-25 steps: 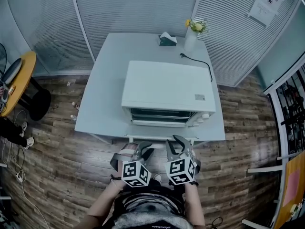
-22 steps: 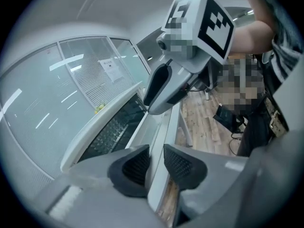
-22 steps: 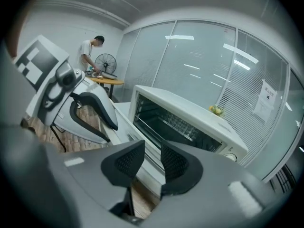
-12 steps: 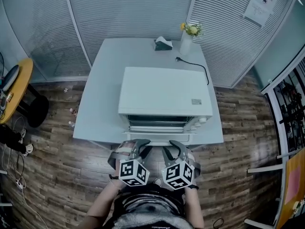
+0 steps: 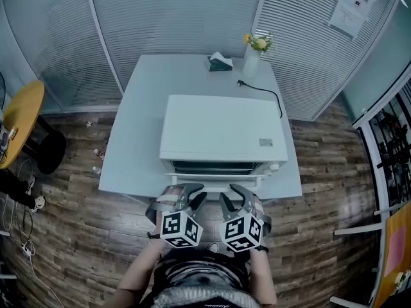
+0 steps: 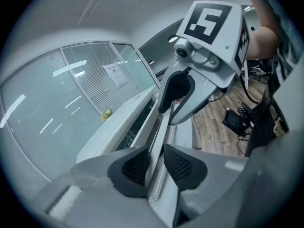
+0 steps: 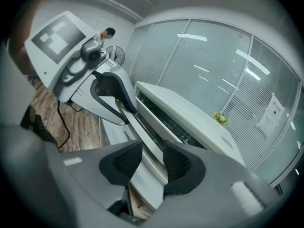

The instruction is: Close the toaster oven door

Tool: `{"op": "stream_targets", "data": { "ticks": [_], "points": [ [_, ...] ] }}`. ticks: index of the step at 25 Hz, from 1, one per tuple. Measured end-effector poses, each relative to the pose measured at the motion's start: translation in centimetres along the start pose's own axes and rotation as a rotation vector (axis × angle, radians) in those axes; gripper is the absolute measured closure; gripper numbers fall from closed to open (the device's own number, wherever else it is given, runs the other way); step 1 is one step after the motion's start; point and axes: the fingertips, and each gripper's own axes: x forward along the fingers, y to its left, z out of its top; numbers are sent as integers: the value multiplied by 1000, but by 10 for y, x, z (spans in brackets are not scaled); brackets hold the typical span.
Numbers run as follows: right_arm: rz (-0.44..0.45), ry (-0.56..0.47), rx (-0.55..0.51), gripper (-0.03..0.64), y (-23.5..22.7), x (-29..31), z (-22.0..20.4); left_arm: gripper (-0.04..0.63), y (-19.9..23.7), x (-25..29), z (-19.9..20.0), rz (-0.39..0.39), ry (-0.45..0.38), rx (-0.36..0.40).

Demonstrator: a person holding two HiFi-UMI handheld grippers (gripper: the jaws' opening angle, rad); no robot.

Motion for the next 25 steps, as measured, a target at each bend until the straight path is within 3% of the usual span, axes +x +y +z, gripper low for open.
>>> {"op": "stream_targets", "data": {
  "ticks": [14, 25],
  "points": [
    [-6, -57, 24, 474, -31, 20, 19, 488, 36, 18, 5, -21, -9, -24],
    [18, -83, 41, 469, -33, 22, 19, 479, 38, 20, 4, -25, -26, -57]
  ]
}}
